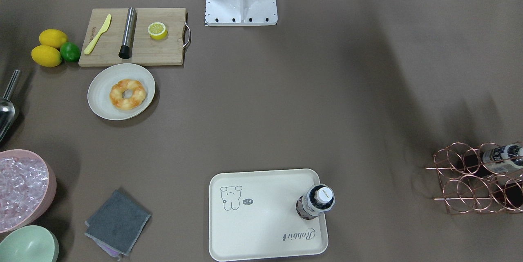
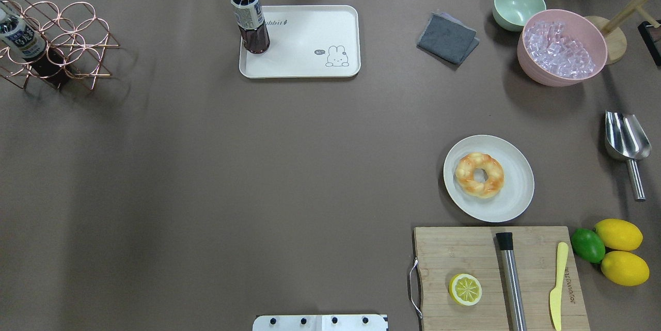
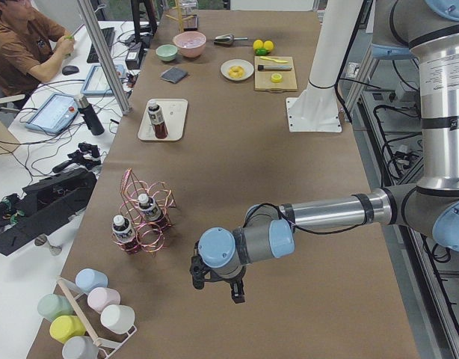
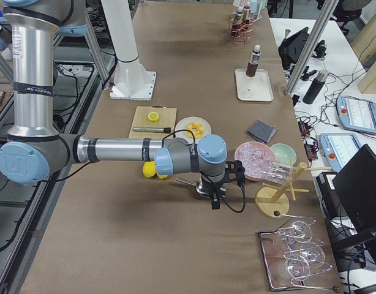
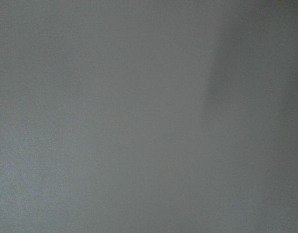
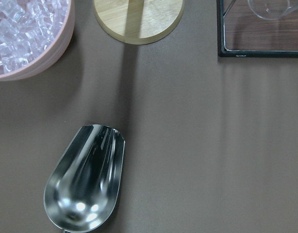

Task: Place donut on tray

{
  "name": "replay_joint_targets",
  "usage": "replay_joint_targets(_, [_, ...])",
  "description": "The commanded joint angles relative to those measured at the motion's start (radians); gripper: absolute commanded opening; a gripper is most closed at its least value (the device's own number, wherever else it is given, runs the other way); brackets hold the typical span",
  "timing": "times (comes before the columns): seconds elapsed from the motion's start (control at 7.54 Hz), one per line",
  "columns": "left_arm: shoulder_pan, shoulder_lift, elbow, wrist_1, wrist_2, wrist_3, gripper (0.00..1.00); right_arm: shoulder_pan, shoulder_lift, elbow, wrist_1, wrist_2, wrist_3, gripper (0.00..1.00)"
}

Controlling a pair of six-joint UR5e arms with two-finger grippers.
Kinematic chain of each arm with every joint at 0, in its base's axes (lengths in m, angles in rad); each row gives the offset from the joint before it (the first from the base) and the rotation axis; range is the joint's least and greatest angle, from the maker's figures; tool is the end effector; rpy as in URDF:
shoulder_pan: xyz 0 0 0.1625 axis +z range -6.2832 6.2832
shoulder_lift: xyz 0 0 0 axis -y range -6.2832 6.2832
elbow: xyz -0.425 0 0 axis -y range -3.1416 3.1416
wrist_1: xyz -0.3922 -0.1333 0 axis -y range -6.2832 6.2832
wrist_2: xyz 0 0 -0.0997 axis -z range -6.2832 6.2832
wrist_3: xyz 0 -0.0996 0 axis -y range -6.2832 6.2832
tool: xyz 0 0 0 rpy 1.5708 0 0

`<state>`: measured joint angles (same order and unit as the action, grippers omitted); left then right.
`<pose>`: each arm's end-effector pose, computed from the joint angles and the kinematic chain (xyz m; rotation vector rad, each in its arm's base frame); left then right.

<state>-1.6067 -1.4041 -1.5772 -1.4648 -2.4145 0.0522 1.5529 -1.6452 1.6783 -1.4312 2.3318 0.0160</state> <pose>-0.0730 -0.3930 0.7343 -0.2131 0.8487 -0.0971 0.0562 -0.4721 0.6273 0.1514 -0.7618 -0.0675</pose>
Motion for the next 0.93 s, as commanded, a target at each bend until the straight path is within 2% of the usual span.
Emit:
replay_joint_targets(0.0, [-0.001,-0.001,0.012,0.001,0.000,0.001,0.98,-0.005,-0.001,-0.003,0.000,-0.002,0.001,1.00])
replay_joint_targets(0.8, [-0.004,0.030,-0.009,-0.006,-0.003,0.002,0.98,-0.016,-0.013,-0.005,0.002,0.001,-0.001,1.00])
